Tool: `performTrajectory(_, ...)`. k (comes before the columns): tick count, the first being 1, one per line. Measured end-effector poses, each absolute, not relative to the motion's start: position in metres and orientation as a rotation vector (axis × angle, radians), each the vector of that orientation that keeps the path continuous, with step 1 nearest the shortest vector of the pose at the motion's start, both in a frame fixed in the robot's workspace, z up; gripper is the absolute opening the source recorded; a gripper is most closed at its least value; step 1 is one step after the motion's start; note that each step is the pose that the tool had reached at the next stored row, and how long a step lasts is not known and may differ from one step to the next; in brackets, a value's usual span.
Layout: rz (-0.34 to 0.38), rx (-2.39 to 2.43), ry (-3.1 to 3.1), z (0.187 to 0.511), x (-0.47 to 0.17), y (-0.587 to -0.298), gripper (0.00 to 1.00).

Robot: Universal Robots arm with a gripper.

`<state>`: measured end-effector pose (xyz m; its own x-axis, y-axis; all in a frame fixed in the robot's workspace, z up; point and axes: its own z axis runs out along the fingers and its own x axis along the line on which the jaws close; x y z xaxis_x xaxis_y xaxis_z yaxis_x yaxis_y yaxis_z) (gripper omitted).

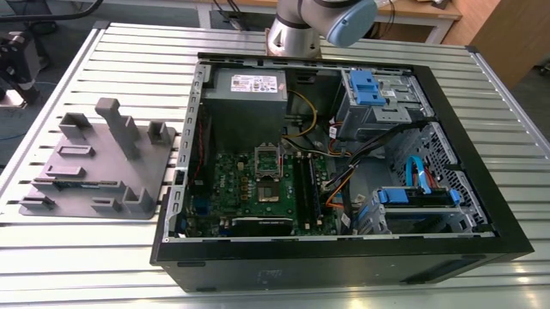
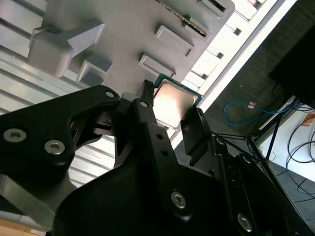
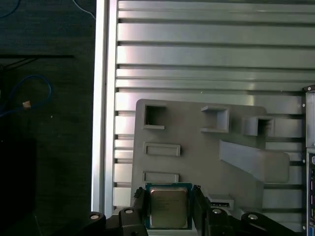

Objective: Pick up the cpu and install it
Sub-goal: 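Pick up the cpu and move it towards the insertion slot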

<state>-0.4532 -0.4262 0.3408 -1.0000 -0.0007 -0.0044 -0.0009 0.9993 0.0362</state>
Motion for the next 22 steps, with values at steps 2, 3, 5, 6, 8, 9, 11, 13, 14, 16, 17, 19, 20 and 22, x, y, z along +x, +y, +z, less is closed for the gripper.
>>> performTrajectory(2, 0.057, -0.001, 3.137, 0.345, -0.453, -0.426, 0.47)
performTrajectory(3, 0.057, -0.001, 3.137, 0.347, -0.453, -0.426, 0.47)
performTrajectory(5, 0.057, -0.001, 3.137, 0.349, -0.453, -0.426, 0.47)
performTrajectory(6, 0.057, -0.001, 3.137, 0.349, -0.453, -0.426, 0.47)
performTrajectory(8, 0.057, -0.001, 3.137, 0.349, -0.453, -0.426, 0.47)
performTrajectory(9, 0.057, -0.001, 3.137, 0.349, -0.453, -0.426, 0.47)
performTrajectory(11, 0.057, -0.001, 3.137, 0.349, -0.453, -0.426, 0.47)
performTrajectory(13, 0.057, -0.002, 3.137, 0.349, -0.452, -0.426, 0.47)
performTrajectory(14, 0.057, -0.001, 3.137, 0.349, -0.45, -0.426, 0.47)
performTrajectory(16, 0.057, -0.001, 3.137, 0.349, -0.447, -0.426, 0.47)
performTrajectory(17, 0.057, -0.001, 3.137, 0.349, -0.444, -0.426, 0.47)
performTrajectory(19, 0.057, -0.001, 3.137, 0.349, -0.44, -0.426, 0.47)
performTrajectory(20, 0.057, -0.001, 3.137, 0.349, -0.437, -0.426, 0.47)
performTrajectory(22, 0.057, -0.001, 3.137, 0.349, -0.432, -0.426, 0.47)
